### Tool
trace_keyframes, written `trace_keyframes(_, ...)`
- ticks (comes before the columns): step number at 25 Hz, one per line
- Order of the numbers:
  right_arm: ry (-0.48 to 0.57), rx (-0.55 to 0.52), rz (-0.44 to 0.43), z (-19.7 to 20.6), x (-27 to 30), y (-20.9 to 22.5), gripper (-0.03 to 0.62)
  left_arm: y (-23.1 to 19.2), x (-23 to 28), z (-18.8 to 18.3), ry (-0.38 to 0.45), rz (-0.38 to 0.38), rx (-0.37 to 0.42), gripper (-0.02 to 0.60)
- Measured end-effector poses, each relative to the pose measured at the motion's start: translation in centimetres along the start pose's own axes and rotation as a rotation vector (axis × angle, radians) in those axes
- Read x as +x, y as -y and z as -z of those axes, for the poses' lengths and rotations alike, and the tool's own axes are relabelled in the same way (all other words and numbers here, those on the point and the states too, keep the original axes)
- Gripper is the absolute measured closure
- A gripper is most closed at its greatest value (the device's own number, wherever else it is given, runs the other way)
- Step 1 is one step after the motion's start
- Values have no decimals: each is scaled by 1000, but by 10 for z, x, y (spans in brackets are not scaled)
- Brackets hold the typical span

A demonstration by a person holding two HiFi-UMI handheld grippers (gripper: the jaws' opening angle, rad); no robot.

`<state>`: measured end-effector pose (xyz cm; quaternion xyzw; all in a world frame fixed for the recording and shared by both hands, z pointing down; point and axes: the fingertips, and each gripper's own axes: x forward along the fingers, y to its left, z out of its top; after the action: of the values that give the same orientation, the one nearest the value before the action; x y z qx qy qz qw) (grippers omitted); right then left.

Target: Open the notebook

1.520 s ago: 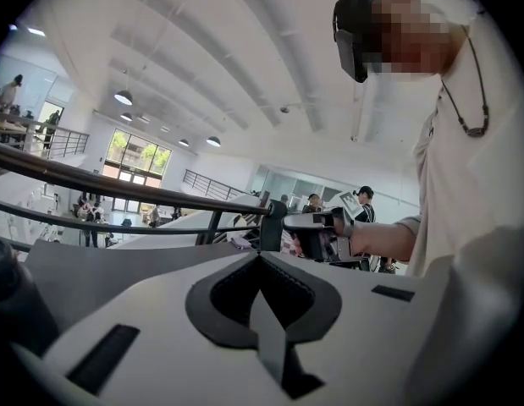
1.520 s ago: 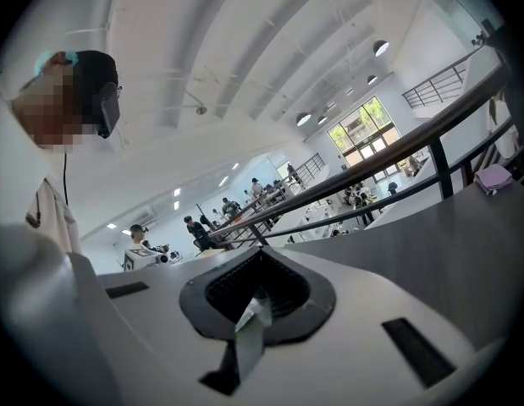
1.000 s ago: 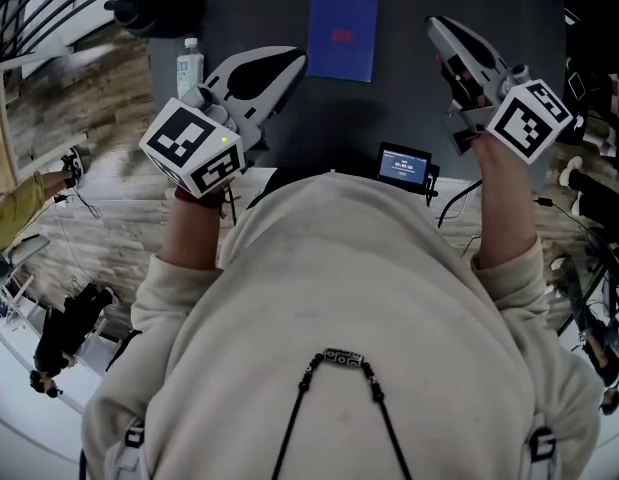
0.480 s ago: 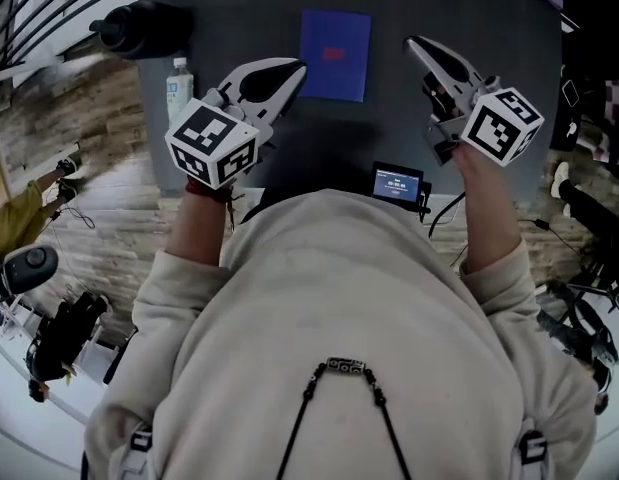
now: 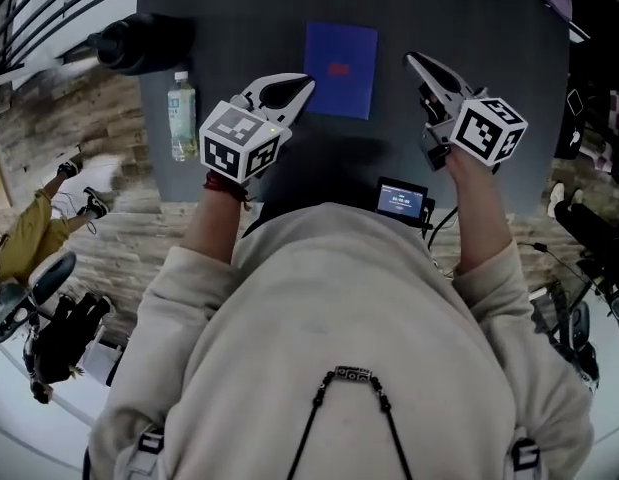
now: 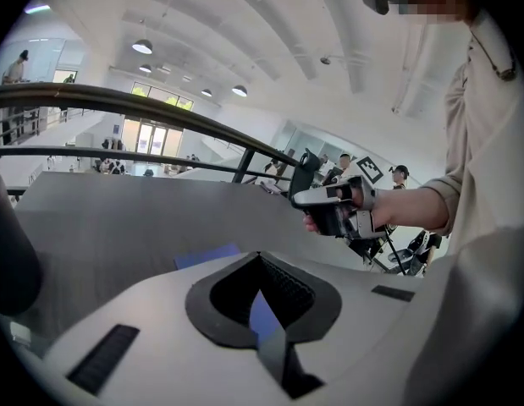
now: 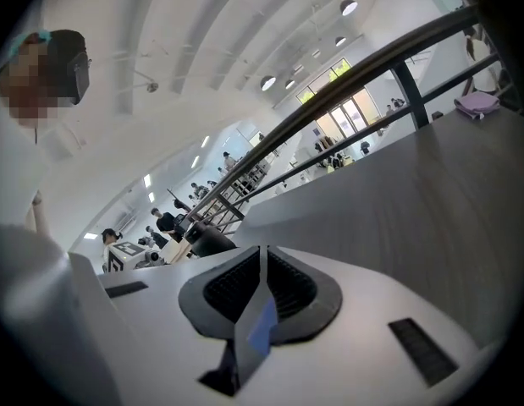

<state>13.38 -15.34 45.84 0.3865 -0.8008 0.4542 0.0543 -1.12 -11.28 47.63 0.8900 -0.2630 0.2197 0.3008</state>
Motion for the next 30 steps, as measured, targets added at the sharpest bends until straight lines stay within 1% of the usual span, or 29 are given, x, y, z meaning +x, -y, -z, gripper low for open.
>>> trace_keyframes(4,-30,50,28,20,15,21,571,-10,18,15,-56,-1,4,575)
trace_keyframes(5,-36,54,28,25,19,24,550,-11,23,21,-67,7,2,575)
trace_keyframes(6,-40,57,25,29,23,27,487,-12,29,27,-76,19,-2,575)
trace_keyframes(7,-43,61,22,34,27,30,460,-13,35,33,-86,31,-8,575)
trace_keyframes(9,-54,72,27,43,31,36,447,-16,44,45,-109,33,-17,575)
trace_keyframes(12,-82,99,46,56,37,47,444,-23,51,59,-141,14,-27,575)
trace_keyframes(16,-118,135,63,71,43,60,425,-23,57,81,-235,23,23,575)
trace_keyframes(21,-159,179,63,88,48,66,395,-31,65,109,-316,-26,26,575)
trace_keyframes(23,-182,187,64,96,52,67,385,-34,70,118,-344,-40,44,575)
trace_keyframes(25,-201,178,82,102,55,70,364,-34,76,127,-368,-43,60,575)
trace_keyframes(27,-209,162,114,107,58,74,330,-32,81,134,-381,-38,48,575)
trace_keyframes(30,-218,173,129,117,61,78,315,-29,89,143,-396,-36,38,575)
